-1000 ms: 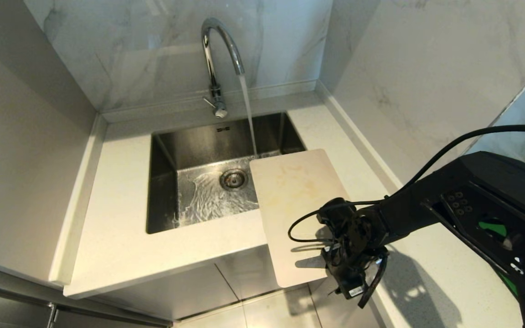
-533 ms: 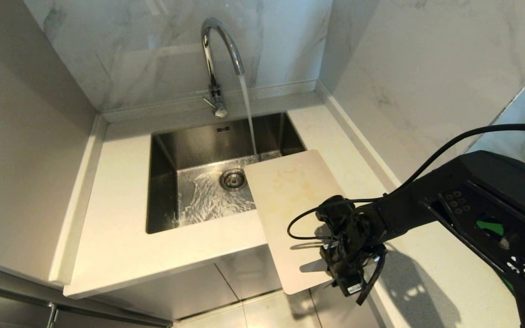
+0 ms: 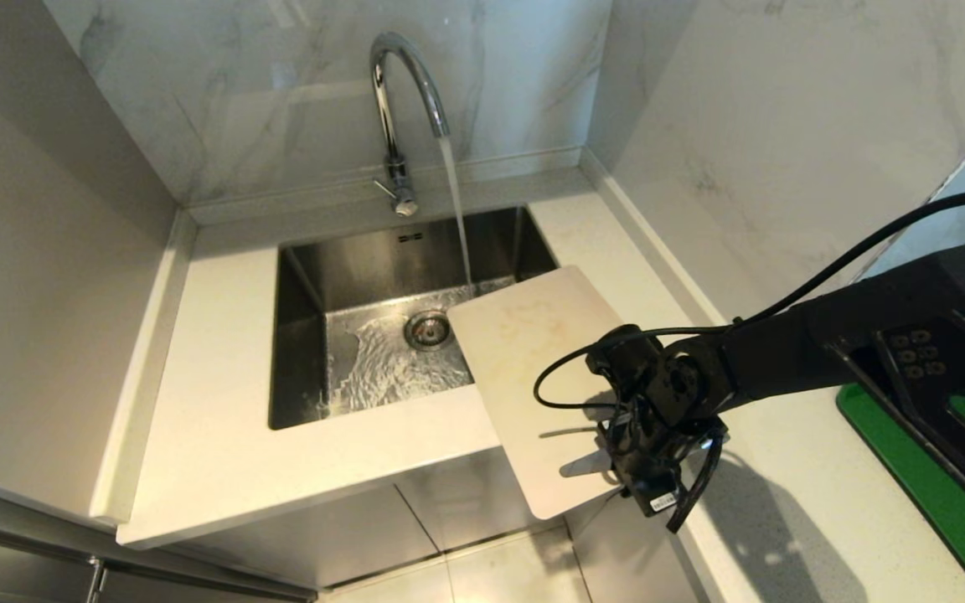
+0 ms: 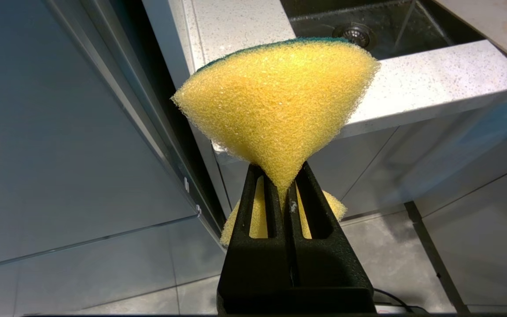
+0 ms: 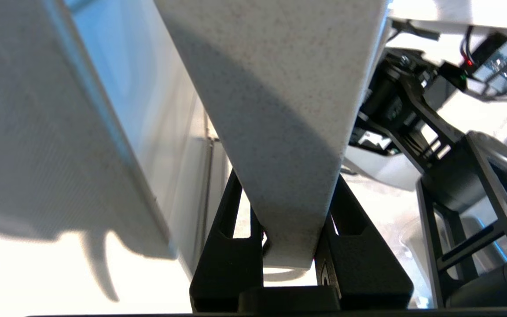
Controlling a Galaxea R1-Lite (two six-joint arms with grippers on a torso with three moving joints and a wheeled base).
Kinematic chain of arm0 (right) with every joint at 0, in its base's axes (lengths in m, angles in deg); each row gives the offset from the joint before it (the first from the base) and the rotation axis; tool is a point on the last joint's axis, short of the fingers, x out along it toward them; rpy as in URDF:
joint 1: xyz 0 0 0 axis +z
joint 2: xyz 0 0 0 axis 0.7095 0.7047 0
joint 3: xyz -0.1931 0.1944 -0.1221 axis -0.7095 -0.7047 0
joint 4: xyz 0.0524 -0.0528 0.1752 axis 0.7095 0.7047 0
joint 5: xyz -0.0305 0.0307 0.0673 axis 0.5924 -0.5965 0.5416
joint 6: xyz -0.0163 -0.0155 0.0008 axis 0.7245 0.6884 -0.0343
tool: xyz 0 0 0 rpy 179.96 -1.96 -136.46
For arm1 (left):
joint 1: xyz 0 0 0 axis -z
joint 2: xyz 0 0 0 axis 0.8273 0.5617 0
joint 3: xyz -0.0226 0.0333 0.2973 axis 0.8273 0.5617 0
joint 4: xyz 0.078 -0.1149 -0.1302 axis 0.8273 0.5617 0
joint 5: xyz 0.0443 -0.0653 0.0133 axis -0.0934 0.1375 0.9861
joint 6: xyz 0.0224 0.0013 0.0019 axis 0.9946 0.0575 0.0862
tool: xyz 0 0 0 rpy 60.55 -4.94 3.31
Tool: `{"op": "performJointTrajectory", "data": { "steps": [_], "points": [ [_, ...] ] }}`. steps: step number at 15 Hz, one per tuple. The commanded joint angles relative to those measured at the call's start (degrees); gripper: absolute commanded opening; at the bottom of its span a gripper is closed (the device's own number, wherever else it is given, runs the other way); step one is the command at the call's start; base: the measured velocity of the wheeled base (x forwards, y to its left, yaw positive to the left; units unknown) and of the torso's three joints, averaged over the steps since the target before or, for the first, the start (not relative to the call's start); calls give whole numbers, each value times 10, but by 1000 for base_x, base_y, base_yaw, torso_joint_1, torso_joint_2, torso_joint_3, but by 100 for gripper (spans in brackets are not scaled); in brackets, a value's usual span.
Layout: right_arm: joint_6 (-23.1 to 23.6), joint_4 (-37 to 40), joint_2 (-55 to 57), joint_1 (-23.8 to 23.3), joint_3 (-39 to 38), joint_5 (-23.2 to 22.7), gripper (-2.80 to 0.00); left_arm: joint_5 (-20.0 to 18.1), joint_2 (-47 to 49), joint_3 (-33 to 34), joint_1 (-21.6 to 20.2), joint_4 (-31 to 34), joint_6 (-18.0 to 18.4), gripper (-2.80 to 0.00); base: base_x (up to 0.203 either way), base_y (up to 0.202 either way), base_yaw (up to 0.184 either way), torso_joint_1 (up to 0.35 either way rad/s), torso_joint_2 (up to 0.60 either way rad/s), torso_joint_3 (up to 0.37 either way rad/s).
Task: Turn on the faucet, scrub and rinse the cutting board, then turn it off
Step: Pick up the cutting board
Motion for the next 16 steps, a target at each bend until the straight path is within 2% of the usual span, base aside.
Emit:
{"op": "performJointTrajectory", "data": {
  "steps": [1,9,12,16],
  "points": [
    [-5,15,-33,1,2,13,-280,0,-2,2,0,0,0,-280,0,0,0,0,0,0],
    [8,42,-129,10,9,18,-280,0,-2,1,0,0,0,-280,0,0,0,0,0,0],
    [54,54,-171,16,9,36,-280,0,-2,1,0,0,0,-280,0,0,0,0,0,0],
    [163,54,-224,31,21,84,-280,0,-2,2,0,0,0,-280,0,0,0,0,0,0]
  ]
}}
